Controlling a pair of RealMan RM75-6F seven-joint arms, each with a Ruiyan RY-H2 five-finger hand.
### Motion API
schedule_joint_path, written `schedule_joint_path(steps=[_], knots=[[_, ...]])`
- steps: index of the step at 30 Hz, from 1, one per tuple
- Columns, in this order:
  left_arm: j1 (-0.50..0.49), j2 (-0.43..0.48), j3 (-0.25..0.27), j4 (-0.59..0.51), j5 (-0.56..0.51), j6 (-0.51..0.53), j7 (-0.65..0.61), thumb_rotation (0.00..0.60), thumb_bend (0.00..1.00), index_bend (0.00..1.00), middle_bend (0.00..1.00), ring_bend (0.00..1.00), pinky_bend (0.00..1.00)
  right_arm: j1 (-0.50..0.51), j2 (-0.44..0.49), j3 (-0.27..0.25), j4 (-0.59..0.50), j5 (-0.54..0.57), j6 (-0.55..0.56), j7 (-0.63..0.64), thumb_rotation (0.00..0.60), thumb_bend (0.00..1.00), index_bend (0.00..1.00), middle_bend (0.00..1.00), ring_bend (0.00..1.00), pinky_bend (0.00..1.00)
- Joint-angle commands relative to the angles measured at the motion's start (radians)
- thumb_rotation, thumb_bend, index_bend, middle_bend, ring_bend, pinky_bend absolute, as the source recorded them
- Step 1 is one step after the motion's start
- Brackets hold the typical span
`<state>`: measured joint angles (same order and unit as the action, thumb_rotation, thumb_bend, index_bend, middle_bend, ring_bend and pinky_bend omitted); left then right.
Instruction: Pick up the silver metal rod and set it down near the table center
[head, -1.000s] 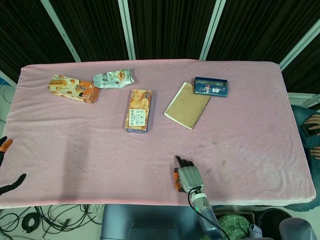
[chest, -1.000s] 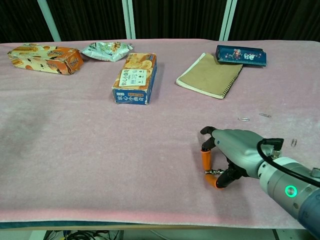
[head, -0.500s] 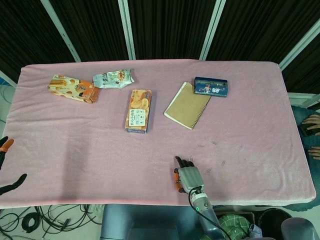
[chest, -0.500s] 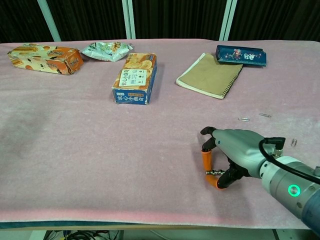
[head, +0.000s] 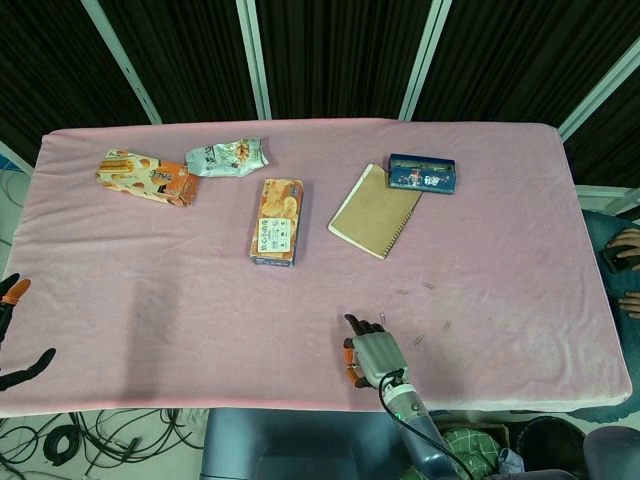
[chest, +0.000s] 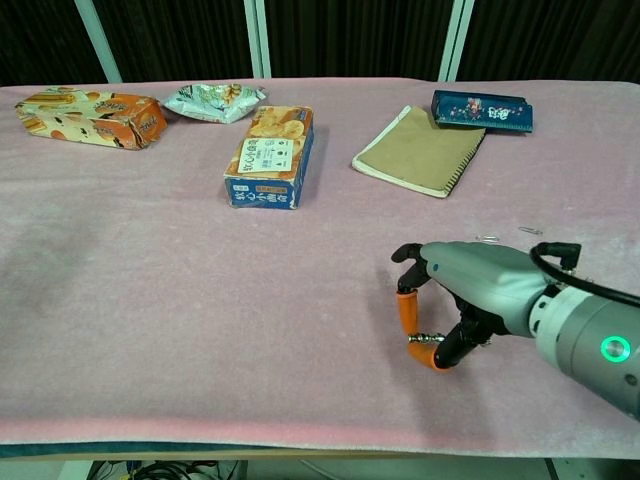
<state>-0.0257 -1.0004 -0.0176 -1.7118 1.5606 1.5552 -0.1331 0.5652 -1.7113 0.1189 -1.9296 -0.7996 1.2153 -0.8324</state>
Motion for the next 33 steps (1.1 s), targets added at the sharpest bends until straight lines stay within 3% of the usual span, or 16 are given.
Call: schedule_joint_path(steps=[1,9,17,25,33], knots=[[0.000,0.000,0.000,0.000,0.001,0.000,0.000,0.600,0.22,0.05,0.00,0.00,0.00,0.031,0.046,0.037,-0.059,0.056,-0.009,-0.023,0.600,0.36,0.61,0.04,0.13,0.17],[0.000,0.000,0.002,0.000,0.005,0.001,-0.001,0.600,0.22,0.05,0.00,0.00,0.00,0.085,0.157,0.141,-0.137,0.193,-0.043,0.022,0.600,0.36,0.61,0.04,0.13,0.17],[-0.002,-0.002,0.004,-0.003,0.004,-0.004,0.007,0.600,0.22,0.05,0.00,0.00,0.00,0.130,0.242,0.239,-0.128,0.333,-0.166,0.188,0.600,0.36,0.61,0.04,0.13,0.17],[-0.002,-0.007,0.004,-0.005,0.000,-0.005,0.022,0.600,0.22,0.05,0.00,0.00,0.00,0.193,0.252,0.254,-0.034,0.413,-0.276,0.302,0.600,0.36,0.61,0.04,0.12,0.17],[-0.006,-0.013,-0.002,-0.004,-0.014,-0.012,0.037,0.600,0.22,0.05,0.00,0.00,0.00,0.239,0.241,0.246,0.062,0.420,-0.352,0.395,0.600,0.36,0.61,0.04,0.12,0.17]])
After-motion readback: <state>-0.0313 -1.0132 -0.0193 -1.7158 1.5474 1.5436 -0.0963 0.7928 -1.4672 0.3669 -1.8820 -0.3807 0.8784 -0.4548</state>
